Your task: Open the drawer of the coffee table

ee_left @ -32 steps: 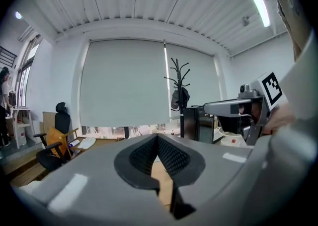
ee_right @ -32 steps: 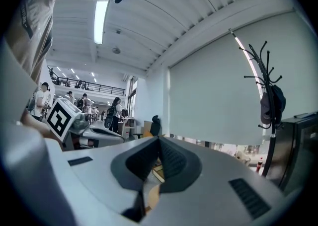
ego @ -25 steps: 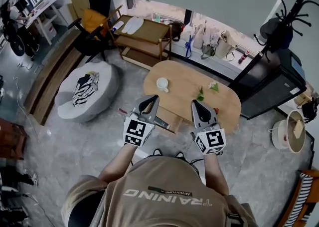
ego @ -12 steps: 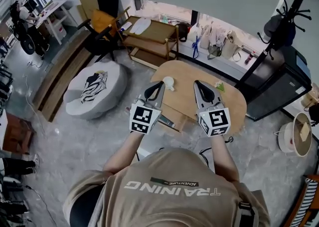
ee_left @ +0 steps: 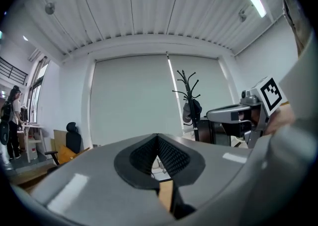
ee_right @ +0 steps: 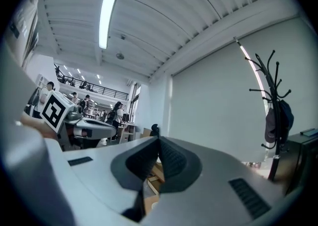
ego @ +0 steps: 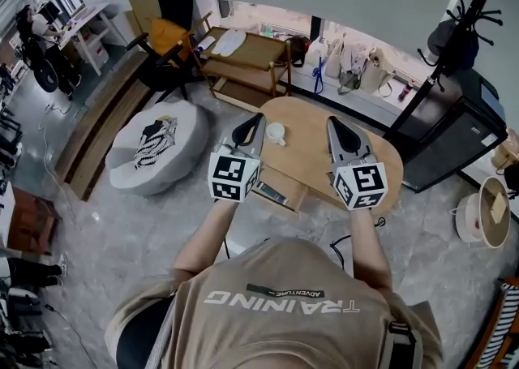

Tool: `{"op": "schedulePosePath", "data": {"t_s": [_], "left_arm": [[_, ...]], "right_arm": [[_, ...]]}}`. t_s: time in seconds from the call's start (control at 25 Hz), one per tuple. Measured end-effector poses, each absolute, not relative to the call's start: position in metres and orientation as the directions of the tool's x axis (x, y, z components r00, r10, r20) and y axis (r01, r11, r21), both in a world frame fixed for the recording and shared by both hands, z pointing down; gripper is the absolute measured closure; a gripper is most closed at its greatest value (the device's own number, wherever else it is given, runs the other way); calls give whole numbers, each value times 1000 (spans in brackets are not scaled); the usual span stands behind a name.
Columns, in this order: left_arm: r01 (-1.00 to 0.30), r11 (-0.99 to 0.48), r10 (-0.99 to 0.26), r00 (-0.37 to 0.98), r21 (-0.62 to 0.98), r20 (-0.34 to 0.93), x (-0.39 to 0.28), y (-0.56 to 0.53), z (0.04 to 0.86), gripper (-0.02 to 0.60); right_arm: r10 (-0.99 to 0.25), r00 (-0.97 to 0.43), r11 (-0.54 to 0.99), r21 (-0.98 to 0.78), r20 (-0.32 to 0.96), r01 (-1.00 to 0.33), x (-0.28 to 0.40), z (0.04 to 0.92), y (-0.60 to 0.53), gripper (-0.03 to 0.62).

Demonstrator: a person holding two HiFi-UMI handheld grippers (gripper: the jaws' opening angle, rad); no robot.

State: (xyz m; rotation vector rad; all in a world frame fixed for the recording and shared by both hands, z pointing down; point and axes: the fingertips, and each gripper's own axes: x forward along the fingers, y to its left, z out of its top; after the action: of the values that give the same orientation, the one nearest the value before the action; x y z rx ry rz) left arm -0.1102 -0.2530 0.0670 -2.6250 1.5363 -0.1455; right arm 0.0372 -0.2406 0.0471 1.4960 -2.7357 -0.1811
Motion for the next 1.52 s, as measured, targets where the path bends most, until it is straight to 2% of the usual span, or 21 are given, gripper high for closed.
{"op": "schedulePosePath", "data": {"t_s": [0.68, 1.52], "left_arm": [[-860, -486, -873, 486, -155, 39, -99, -252, 57, 575], [-881, -458, -889, 453, -117, 64, -103, -264, 71, 575]], "right_arm": [[-802, -592, 583, 112, -75, -805, 30, 36, -230, 589], [-822, -569, 563, 109, -32, -819, 37, 44, -244, 589]]}}
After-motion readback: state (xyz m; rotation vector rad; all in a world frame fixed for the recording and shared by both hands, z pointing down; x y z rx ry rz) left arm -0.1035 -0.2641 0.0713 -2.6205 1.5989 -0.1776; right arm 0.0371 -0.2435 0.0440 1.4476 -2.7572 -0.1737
